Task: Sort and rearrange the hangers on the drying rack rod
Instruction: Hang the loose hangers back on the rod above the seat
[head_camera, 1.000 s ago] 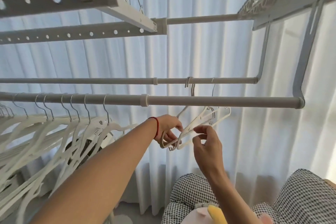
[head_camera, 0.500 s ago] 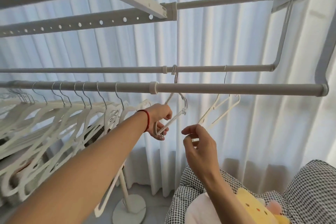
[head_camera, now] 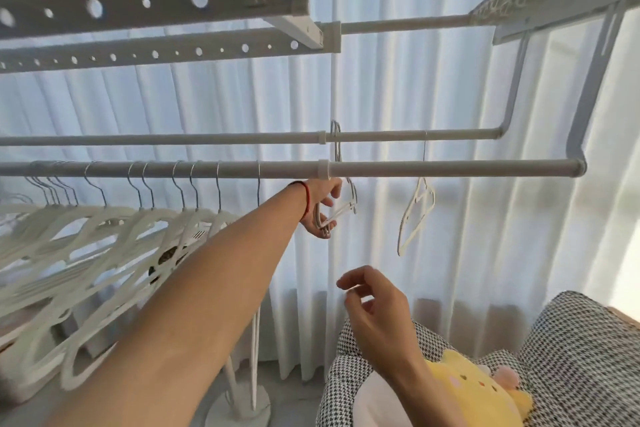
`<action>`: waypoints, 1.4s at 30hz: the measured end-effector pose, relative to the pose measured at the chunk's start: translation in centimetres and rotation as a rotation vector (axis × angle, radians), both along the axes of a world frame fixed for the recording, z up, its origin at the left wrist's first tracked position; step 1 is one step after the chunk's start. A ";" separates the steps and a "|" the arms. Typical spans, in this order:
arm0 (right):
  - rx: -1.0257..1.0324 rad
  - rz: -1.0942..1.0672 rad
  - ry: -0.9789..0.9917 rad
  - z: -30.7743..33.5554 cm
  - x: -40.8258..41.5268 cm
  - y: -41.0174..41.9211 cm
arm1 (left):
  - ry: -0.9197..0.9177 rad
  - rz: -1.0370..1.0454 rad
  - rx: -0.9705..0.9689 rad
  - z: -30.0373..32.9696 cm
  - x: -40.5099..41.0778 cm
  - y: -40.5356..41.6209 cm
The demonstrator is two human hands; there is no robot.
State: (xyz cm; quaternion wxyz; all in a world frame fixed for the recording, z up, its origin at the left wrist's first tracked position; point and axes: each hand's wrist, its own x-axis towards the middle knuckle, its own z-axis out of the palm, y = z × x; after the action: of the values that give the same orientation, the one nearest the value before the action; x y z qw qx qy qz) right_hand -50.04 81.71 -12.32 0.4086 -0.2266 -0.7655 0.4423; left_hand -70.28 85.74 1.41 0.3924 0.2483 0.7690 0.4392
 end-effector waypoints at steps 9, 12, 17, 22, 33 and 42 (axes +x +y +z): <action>0.081 -0.076 -0.093 -1.3 3.0 4.6 | 0.104 -0.022 -0.039 0.0 -0.4 3.9; 0.092 0.027 -0.111 -1.1 1.9 5.6 | 0.075 -0.043 -0.126 -1.7 0.0 3.6; 0.077 0.120 -0.154 -1.7 -1.9 7.4 | -0.021 -0.102 -0.291 -5.8 1.9 0.1; -0.104 0.017 -0.276 -4.4 -4.9 10.3 | -0.076 -0.131 -0.371 -6.0 4.4 -5.4; 0.078 0.023 -0.155 -10.0 0.7 4.9 | 0.003 -0.403 -0.419 -4.2 8.6 -21.7; 0.018 0.198 -0.548 -10.2 3.5 -17.1 | 0.863 -0.289 -0.410 -7.5 5.7 -45.0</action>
State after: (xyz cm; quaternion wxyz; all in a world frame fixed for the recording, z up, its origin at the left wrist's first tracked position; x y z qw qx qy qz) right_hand -46.58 64.57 -22.53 0.1435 -0.2583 -0.8696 0.3956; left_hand -64.54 40.75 -6.14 0.1359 0.4292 0.8896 0.0771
